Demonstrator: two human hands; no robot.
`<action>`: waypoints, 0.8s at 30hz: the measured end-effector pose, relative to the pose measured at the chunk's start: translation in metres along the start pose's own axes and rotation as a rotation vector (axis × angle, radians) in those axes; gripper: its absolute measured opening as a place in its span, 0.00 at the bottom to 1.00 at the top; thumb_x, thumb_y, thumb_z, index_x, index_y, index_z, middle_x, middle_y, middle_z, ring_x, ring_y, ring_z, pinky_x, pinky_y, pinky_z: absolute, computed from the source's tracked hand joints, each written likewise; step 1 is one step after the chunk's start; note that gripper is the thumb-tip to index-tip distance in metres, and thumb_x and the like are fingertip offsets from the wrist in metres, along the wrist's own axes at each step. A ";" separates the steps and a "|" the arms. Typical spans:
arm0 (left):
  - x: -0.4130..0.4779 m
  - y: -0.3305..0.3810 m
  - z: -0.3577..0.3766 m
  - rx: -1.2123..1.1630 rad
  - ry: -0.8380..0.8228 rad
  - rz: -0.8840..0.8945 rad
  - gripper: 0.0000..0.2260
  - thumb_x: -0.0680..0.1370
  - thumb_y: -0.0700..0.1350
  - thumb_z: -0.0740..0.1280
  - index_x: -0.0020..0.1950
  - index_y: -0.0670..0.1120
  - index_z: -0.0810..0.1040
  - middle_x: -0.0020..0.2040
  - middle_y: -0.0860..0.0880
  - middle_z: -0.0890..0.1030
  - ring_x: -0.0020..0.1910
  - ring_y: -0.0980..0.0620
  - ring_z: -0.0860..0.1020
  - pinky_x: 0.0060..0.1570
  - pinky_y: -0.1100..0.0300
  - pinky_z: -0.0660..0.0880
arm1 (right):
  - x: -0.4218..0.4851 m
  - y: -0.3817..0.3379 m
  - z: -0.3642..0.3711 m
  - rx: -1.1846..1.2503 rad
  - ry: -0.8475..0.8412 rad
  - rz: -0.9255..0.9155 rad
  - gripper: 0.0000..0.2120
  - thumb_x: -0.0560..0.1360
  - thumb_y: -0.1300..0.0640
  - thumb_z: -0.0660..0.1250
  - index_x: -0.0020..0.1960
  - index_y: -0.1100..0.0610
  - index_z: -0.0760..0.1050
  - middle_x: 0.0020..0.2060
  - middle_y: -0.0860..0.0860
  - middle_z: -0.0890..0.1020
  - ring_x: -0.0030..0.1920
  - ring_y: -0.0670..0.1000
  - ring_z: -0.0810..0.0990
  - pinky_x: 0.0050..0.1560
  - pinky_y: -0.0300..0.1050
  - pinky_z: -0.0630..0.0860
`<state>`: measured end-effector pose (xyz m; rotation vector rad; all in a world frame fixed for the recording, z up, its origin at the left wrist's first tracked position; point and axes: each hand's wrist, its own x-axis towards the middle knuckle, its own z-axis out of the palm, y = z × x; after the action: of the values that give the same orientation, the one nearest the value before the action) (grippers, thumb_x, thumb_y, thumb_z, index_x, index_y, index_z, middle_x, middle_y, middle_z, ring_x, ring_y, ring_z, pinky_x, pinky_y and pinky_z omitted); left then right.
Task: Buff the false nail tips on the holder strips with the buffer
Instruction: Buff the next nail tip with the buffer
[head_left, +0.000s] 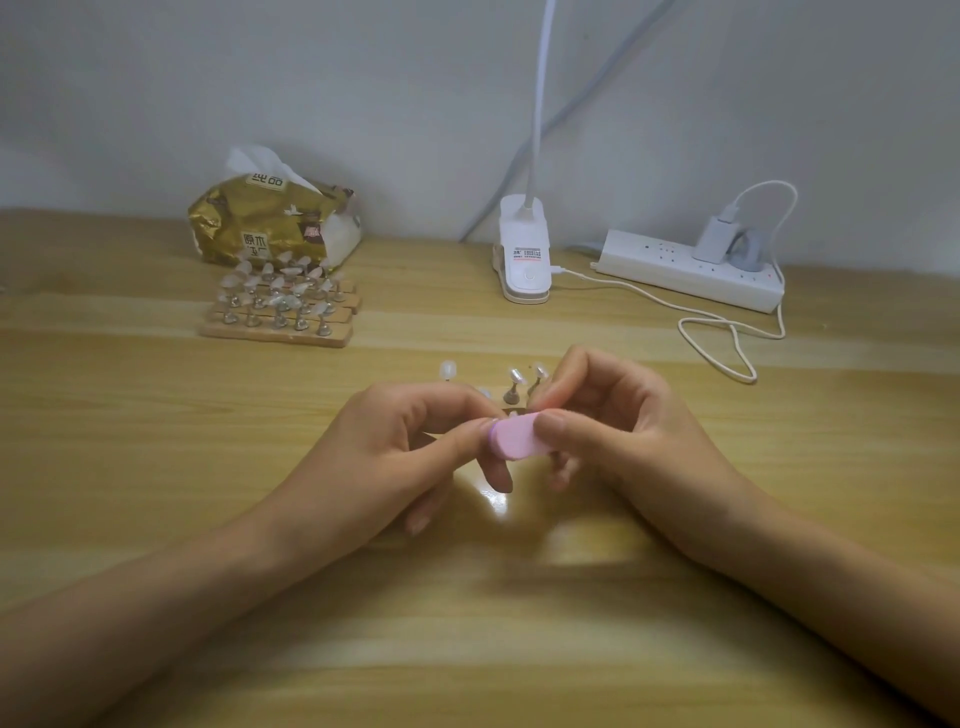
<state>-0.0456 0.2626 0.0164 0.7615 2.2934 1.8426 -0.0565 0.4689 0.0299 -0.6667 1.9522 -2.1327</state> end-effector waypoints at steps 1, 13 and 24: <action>0.000 0.000 0.000 -0.006 0.001 0.003 0.11 0.77 0.55 0.66 0.46 0.49 0.82 0.40 0.49 0.85 0.18 0.55 0.67 0.23 0.68 0.64 | 0.000 0.000 0.001 -0.016 -0.009 -0.002 0.08 0.71 0.63 0.72 0.37 0.52 0.79 0.37 0.55 0.81 0.32 0.47 0.77 0.31 0.37 0.77; 0.001 0.000 -0.001 -0.015 -0.013 0.014 0.09 0.78 0.52 0.66 0.46 0.49 0.82 0.40 0.49 0.85 0.19 0.55 0.67 0.24 0.69 0.65 | 0.000 -0.001 0.003 0.016 0.034 0.001 0.05 0.70 0.64 0.73 0.39 0.57 0.79 0.36 0.53 0.83 0.32 0.46 0.80 0.33 0.36 0.78; 0.001 -0.001 0.000 0.000 0.000 0.023 0.08 0.78 0.52 0.67 0.45 0.50 0.82 0.40 0.48 0.85 0.18 0.56 0.67 0.24 0.69 0.65 | 0.001 -0.004 0.001 0.017 0.073 0.019 0.08 0.68 0.64 0.77 0.38 0.56 0.78 0.36 0.52 0.83 0.32 0.44 0.80 0.33 0.35 0.78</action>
<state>-0.0473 0.2628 0.0162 0.7914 2.2945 1.8526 -0.0561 0.4677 0.0343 -0.5730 1.9663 -2.1893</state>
